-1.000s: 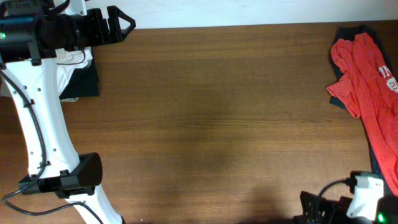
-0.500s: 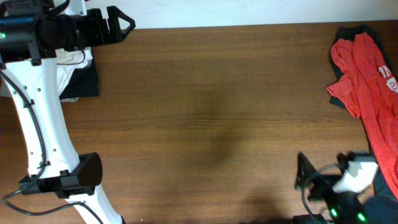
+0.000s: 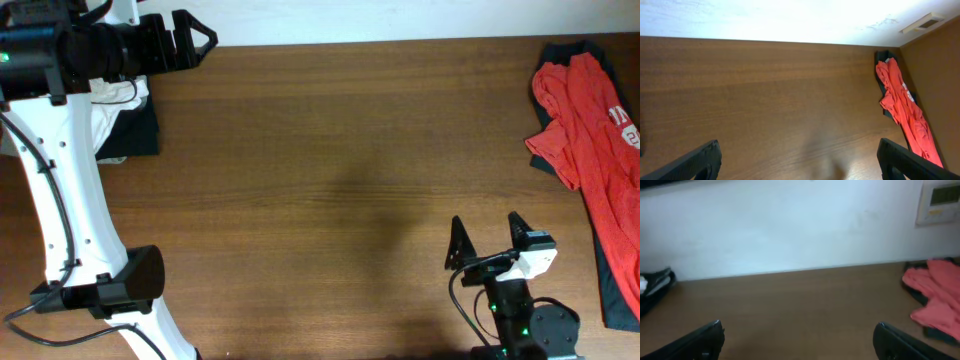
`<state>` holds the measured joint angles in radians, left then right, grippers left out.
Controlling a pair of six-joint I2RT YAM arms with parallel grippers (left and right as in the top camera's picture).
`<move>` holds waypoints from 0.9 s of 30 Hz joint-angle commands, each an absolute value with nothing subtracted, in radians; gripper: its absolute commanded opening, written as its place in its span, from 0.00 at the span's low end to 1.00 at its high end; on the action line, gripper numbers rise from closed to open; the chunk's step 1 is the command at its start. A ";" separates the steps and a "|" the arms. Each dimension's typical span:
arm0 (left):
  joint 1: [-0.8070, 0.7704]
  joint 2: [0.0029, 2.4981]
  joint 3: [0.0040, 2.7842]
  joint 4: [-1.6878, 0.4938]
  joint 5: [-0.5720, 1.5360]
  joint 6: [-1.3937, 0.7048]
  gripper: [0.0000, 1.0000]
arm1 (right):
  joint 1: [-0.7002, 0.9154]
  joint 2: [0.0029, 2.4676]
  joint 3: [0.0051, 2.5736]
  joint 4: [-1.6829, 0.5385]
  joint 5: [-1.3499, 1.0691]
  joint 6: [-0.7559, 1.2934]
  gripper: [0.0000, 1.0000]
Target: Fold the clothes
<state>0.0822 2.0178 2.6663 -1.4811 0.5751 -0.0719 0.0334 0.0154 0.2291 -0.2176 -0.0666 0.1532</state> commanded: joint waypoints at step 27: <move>0.081 1.990 2.664 -1.483 0.576 -0.059 0.99 | 0.039 0.004 0.006 -0.072 -0.101 0.105 0.99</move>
